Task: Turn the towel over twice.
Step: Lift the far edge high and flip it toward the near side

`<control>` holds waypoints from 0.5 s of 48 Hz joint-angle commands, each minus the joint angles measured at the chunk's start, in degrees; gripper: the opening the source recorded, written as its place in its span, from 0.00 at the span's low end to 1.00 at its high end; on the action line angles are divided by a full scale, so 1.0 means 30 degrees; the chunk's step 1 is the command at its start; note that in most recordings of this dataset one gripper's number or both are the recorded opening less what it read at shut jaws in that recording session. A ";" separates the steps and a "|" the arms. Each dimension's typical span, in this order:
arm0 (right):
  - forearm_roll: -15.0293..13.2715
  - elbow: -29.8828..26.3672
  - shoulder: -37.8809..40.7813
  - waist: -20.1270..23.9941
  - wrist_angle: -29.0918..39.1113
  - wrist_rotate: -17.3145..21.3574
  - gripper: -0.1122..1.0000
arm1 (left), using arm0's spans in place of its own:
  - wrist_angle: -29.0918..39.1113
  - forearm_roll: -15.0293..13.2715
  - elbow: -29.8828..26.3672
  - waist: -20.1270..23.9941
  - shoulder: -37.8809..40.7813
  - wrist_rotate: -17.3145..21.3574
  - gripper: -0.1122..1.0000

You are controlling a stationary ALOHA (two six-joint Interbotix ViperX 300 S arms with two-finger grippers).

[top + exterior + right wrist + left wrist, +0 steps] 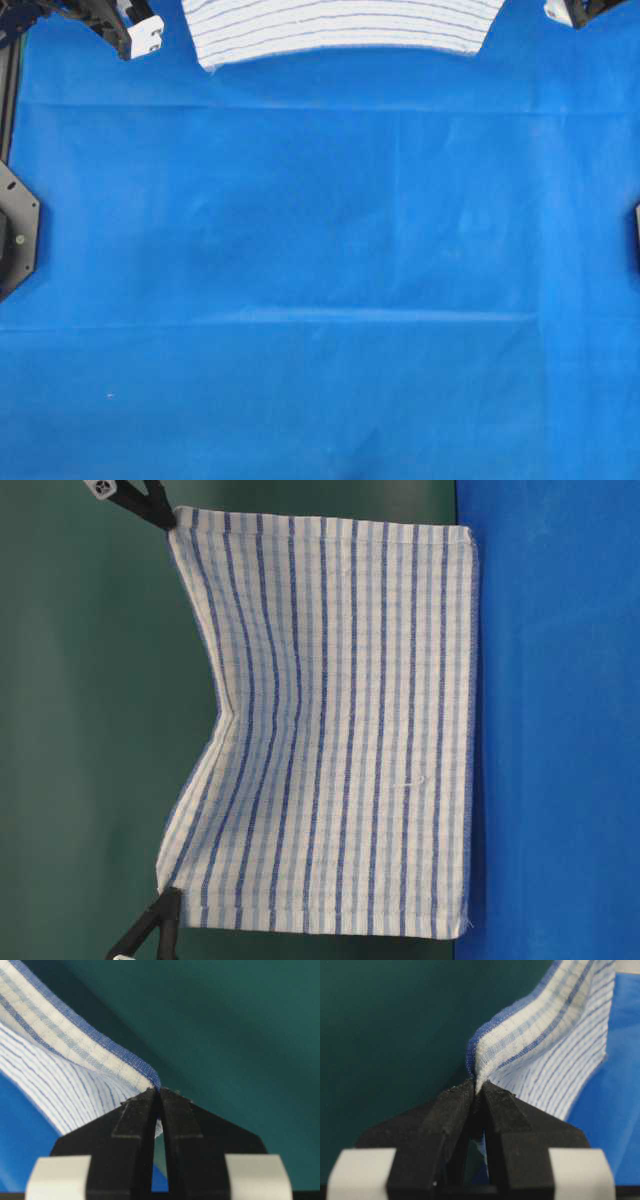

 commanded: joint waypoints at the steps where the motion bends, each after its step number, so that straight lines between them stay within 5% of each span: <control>1: 0.0176 -0.0352 -0.0059 0.0527 0.0762 0.0059 0.14 | -0.0059 0.0000 0.0000 -0.0205 -0.0146 0.0000 0.14; 9: 0.1436 0.0674 -0.0117 0.2783 0.3135 0.0234 0.14 | -0.0117 0.0000 0.1523 -0.1260 0.0146 -0.0146 0.14; 15: 0.3428 0.2080 -0.0117 0.4951 0.3809 0.0557 0.14 | -0.0117 0.0000 0.3223 -0.2725 0.0586 -0.1143 0.14; 19: 0.4717 0.3223 0.0000 0.6621 0.3633 0.1436 0.14 | -0.0088 0.0000 0.4248 -0.3926 0.0967 -0.1553 0.14; 24: 0.5244 0.4395 0.0352 0.8379 0.3193 0.2988 0.14 | -0.0088 0.0000 0.5186 -0.5625 0.1436 -0.2109 0.14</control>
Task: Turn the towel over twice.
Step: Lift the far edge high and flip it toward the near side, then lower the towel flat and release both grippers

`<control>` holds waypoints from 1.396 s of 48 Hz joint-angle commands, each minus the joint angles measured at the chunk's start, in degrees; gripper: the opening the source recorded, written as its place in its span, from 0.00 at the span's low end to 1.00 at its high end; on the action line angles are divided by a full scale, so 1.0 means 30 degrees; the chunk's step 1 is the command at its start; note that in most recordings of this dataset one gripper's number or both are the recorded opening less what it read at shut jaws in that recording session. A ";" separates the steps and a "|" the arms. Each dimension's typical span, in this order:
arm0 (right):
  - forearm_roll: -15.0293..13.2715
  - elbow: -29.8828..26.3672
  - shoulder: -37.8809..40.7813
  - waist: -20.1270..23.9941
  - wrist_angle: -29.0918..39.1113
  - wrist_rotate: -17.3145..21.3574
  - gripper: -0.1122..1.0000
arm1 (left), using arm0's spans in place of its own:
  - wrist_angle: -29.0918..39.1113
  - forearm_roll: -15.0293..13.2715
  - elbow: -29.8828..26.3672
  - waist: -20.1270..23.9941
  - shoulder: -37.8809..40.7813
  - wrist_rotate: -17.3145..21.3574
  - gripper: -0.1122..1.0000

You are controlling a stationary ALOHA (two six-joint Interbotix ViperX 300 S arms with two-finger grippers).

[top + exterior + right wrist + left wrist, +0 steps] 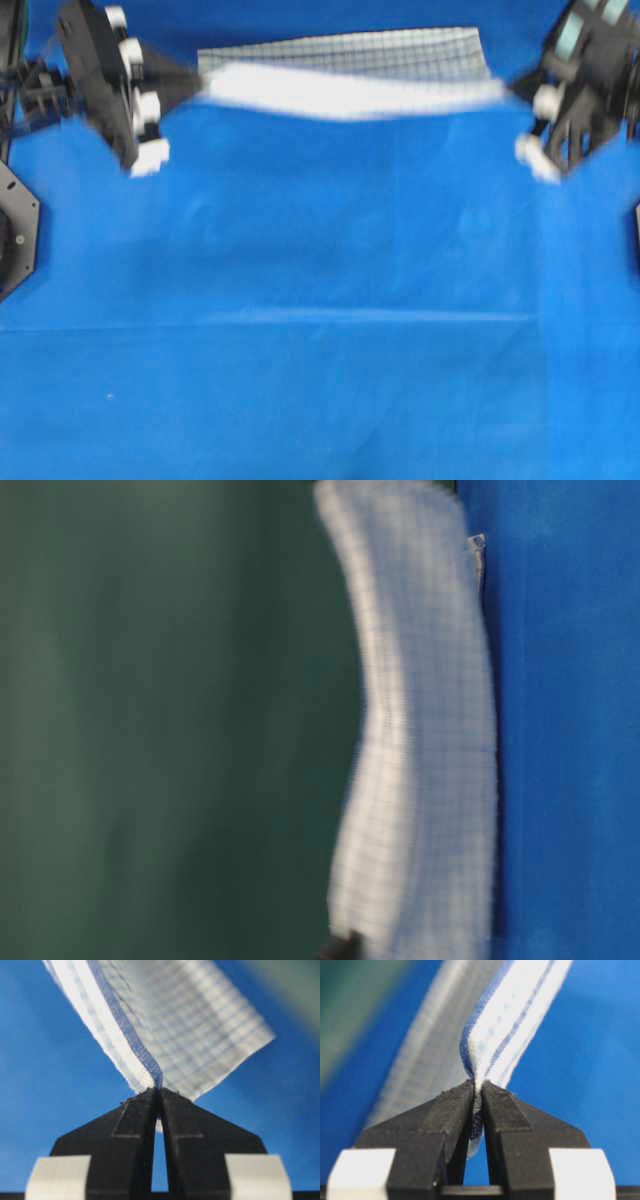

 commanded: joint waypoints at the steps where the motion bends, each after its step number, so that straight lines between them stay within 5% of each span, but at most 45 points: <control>1: 0.0381 0.0586 0.0264 0.1436 -0.0381 0.1084 0.14 | -0.0059 0.0000 0.0469 -0.1465 0.0293 -0.0176 0.14; 13: 0.0381 0.2109 0.2490 0.5508 -0.1260 0.6064 0.14 | 0.0117 -0.0029 0.1348 -0.6475 0.2256 -0.0645 0.14; 30: 0.0264 0.1377 0.6768 1.0020 -0.2490 1.1631 0.14 | 0.0000 -0.0029 0.1025 -1.0371 0.5068 -0.3457 0.14; 67: 0.0059 0.0322 0.7939 1.0781 -0.2520 1.2217 0.14 | 0.0264 -0.0029 0.0732 -1.1279 0.5391 -0.3486 0.14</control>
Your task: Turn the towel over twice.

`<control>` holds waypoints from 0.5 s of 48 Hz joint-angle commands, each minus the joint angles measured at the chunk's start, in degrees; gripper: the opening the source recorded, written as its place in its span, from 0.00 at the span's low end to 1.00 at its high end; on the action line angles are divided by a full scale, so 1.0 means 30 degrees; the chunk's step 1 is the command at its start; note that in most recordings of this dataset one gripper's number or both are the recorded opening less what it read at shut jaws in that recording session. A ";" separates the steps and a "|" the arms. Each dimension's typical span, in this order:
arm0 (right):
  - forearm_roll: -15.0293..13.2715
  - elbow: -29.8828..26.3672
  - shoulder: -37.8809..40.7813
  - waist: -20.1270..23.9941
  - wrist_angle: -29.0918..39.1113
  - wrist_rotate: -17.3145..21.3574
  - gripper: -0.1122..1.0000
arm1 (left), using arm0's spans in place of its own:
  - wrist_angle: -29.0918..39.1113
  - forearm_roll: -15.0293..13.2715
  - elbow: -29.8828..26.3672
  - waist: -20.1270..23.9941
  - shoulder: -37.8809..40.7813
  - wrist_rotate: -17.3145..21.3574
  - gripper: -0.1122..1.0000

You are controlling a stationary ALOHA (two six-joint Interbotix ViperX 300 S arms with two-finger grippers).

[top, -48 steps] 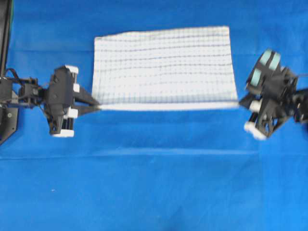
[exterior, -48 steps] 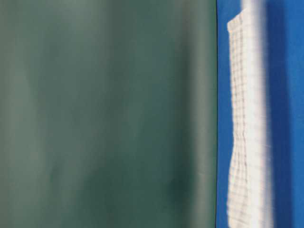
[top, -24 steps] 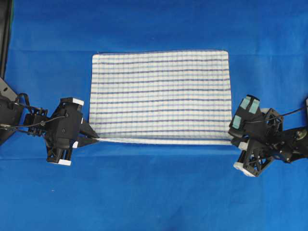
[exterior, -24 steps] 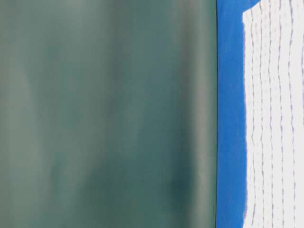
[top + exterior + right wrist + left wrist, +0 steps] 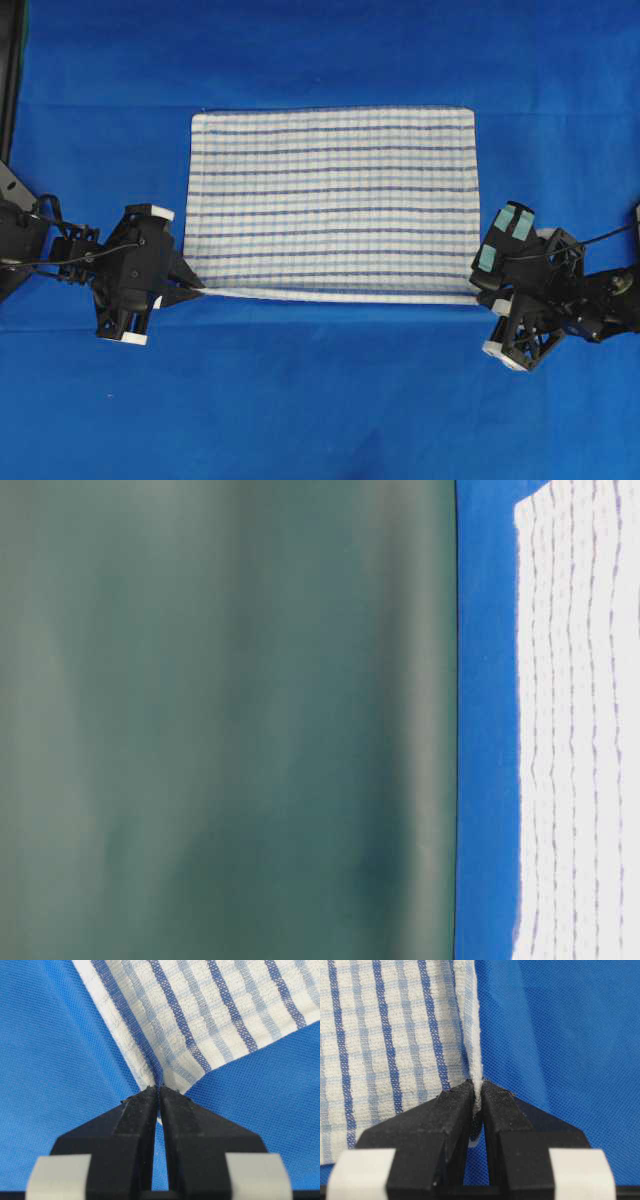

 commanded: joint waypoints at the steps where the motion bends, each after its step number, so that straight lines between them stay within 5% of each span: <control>1: -0.0088 -0.0381 -0.0117 0.0117 -0.0029 -0.0029 0.14 | 0.0117 -0.0029 -0.0264 -0.0088 -0.0146 0.0029 0.15; 6: -0.0088 -0.0674 -0.0117 0.0117 0.0000 -0.0029 0.18 | 0.0703 -0.0029 -0.0439 -0.0088 -0.0381 0.0000 0.30; 16: -0.0732 -0.1406 -0.0439 0.0205 0.0264 -0.0293 0.69 | 0.3545 -0.0029 -0.1436 -0.0234 -0.1846 0.0029 0.78; 24: -0.2461 -0.1641 -0.2285 0.0205 0.0908 -0.0527 0.66 | 0.6387 -0.0029 -0.2227 -0.0234 -0.4277 0.0088 0.74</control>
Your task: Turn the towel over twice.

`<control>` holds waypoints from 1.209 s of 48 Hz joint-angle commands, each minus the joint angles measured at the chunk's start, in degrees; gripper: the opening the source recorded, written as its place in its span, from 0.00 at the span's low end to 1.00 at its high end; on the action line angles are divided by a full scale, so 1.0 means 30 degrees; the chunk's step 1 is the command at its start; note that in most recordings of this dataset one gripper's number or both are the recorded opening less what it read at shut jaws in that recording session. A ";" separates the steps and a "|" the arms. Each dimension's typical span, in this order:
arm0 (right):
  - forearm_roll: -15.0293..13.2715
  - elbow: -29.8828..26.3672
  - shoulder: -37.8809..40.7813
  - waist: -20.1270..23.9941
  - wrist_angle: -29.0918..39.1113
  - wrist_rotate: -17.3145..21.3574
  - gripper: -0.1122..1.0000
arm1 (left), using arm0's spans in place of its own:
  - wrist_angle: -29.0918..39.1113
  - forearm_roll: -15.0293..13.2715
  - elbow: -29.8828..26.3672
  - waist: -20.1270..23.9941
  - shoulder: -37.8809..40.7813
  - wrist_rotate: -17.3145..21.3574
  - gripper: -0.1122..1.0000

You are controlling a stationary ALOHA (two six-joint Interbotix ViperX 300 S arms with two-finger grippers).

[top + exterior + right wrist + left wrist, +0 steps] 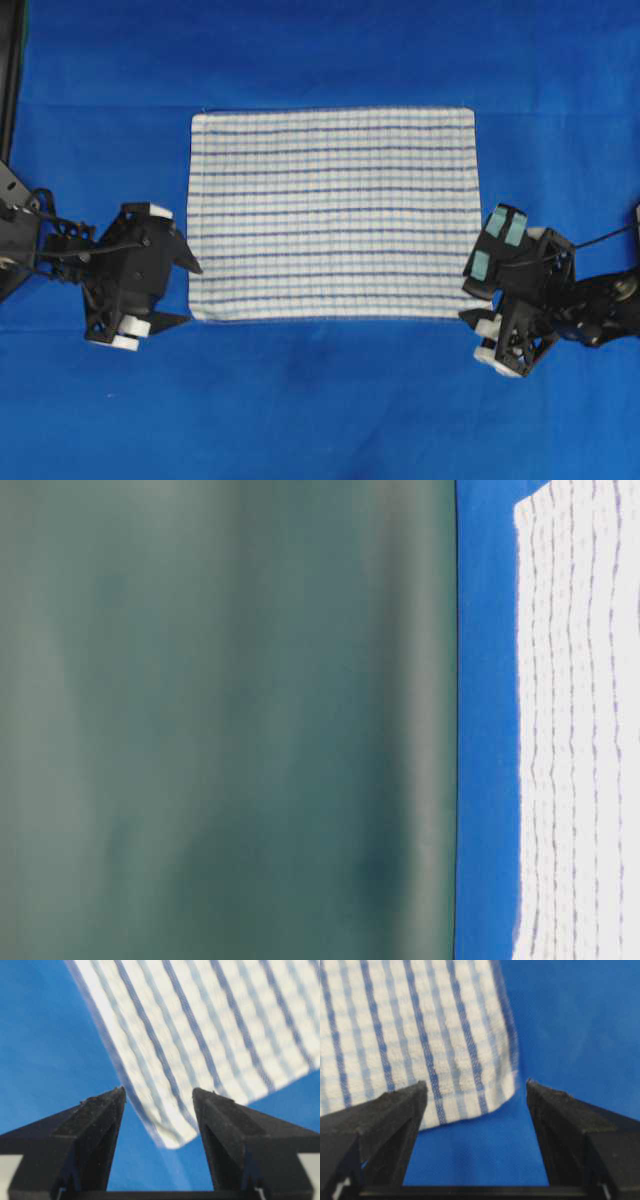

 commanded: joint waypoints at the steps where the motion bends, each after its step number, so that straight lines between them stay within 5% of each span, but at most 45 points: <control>1: -0.1172 -0.0381 -0.1611 0.0088 0.0381 -0.0176 0.66 | 0.0996 -0.0029 -0.0557 -0.0059 -0.1465 0.0059 0.74; 14: -0.5391 0.0059 -0.5947 0.0059 0.2227 -0.1025 0.67 | 0.0674 0.0000 -0.0264 0.0352 -0.6328 0.0381 0.74; 34: -1.1426 0.2432 -1.4180 -0.0205 0.2783 -0.1553 0.67 | 0.0234 0.0117 0.0527 0.3604 -1.2891 0.0908 0.74; 40: -1.2246 0.3281 -1.5850 -0.0469 0.2959 -0.1523 0.66 | -0.0117 0.0117 0.0879 0.4629 -1.3799 0.1611 0.74; 58: -1.2188 0.4102 -1.6406 -0.1289 0.2959 -0.1230 0.66 | -0.1553 0.0117 0.1787 0.5977 -1.4033 0.1670 0.74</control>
